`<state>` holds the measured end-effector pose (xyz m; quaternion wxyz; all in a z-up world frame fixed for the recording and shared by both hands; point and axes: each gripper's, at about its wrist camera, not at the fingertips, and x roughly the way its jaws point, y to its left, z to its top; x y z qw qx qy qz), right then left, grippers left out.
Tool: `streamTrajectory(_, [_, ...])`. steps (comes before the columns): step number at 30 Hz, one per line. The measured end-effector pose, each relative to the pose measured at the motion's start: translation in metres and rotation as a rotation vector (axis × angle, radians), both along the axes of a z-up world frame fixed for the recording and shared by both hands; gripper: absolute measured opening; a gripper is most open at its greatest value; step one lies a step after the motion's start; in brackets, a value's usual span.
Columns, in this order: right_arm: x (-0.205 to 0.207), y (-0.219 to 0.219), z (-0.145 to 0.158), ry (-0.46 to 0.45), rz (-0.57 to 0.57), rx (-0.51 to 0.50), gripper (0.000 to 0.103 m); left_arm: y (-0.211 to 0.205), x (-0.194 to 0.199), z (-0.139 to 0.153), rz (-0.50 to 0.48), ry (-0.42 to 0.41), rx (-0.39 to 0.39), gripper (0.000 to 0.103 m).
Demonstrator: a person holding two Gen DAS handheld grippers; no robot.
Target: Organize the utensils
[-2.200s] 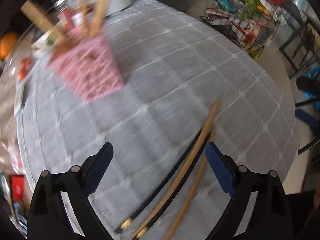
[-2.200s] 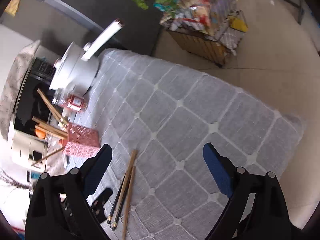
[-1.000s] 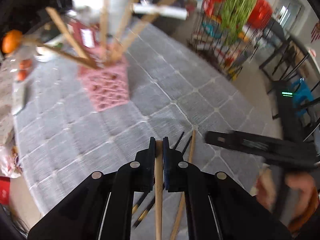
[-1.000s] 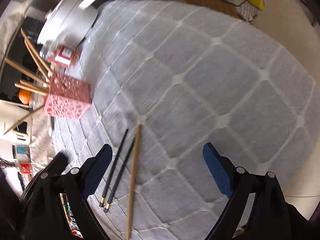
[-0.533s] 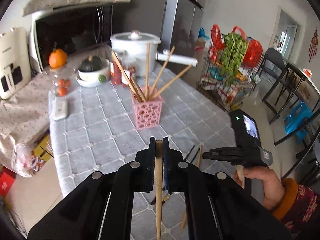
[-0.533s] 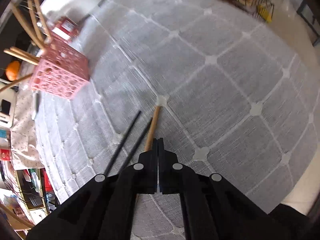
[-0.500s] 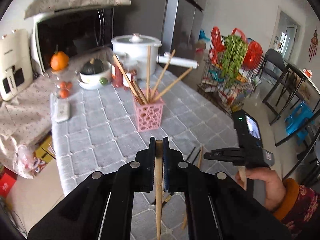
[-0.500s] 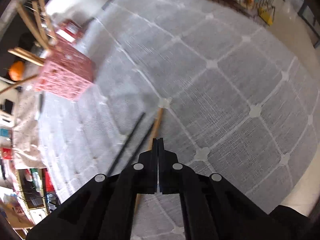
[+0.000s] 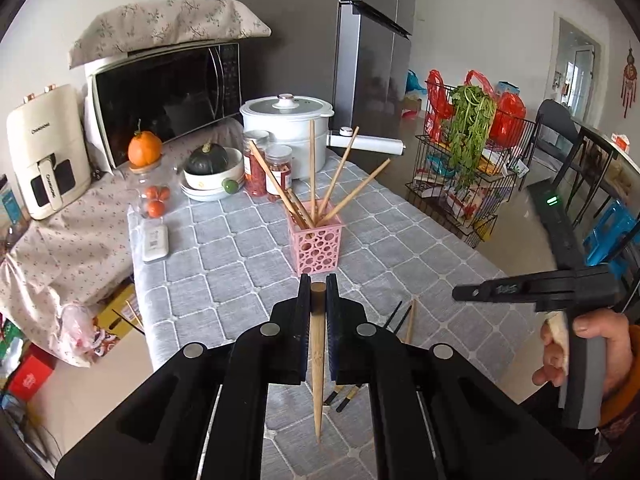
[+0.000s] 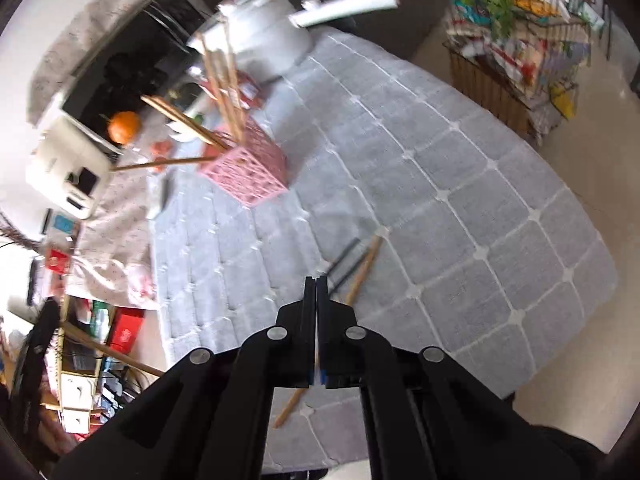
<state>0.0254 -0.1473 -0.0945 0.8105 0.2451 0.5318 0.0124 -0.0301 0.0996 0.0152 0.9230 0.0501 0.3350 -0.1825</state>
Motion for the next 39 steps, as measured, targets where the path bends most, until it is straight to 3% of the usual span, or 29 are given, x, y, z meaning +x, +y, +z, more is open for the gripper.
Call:
streamTrajectory(3, [0.018, -0.005, -0.038, 0.131, -0.024, 0.046, 0.043, 0.002, -0.004, 0.004, 0.002, -0.011, -0.001, 0.006])
streamTrajectory(5, [0.024, -0.006, -0.055, 0.182, -0.044, 0.047, 0.043, 0.004, -0.007, 0.006, -0.002, -0.019, -0.005, 0.006])
streamTrajectory(8, [0.034, -0.006, -0.075, 0.224, -0.065, 0.023, 0.028, 0.009, -0.008, 0.008, -0.008, -0.025, -0.013, 0.006])
streamTrajectory(14, [0.056, 0.008, -0.088, 0.251, -0.074, -0.018, 0.018, 0.019, -0.001, 0.005, 0.001, -0.015, -0.031, 0.006])
streamTrajectory(16, [0.063, 0.016, -0.096, 0.268, -0.056, -0.03, 0.002, 0.022, 0.002, 0.003, 0.004, -0.008, -0.038, 0.006])
streamTrajectory(17, [0.064, 0.018, -0.099, 0.277, -0.054, -0.044, 0.0, 0.023, 0.003, 0.002, 0.006, -0.005, -0.041, 0.006])
streamTrajectory(22, [0.049, 0.021, -0.085, 0.185, -0.044, -0.045, 0.0, 0.03, 0.006, 0.003, 0.014, 0.006, -0.06, 0.006])
streamTrajectory(28, [0.013, 0.012, -0.007, 0.002, 0.024, -0.03, 0.0, 0.031, 0.004, 0.016, 0.022, -0.003, -0.084, 0.006])
streamTrajectory(30, [0.01, 0.007, 0.004, 0.005, 0.032, -0.031, 0.0, 0.029, 0.004, 0.021, 0.024, -0.011, -0.085, 0.006])
streamTrajectory(32, [0.022, 0.002, -0.003, 0.054, 0.016, -0.039, 0.005, 0.027, 0.003, 0.025, 0.027, -0.019, -0.083, 0.006])
streamTrajectory(35, [0.045, -0.004, -0.048, 0.172, -0.017, 0.002, 0.029, 0.022, 0.001, 0.026, 0.025, -0.021, -0.084, 0.006])
streamTrajectory(39, [0.058, -0.004, -0.092, 0.256, -0.063, 0.004, 0.029, 0.017, 0.003, 0.021, 0.014, -0.01, -0.072, 0.006])
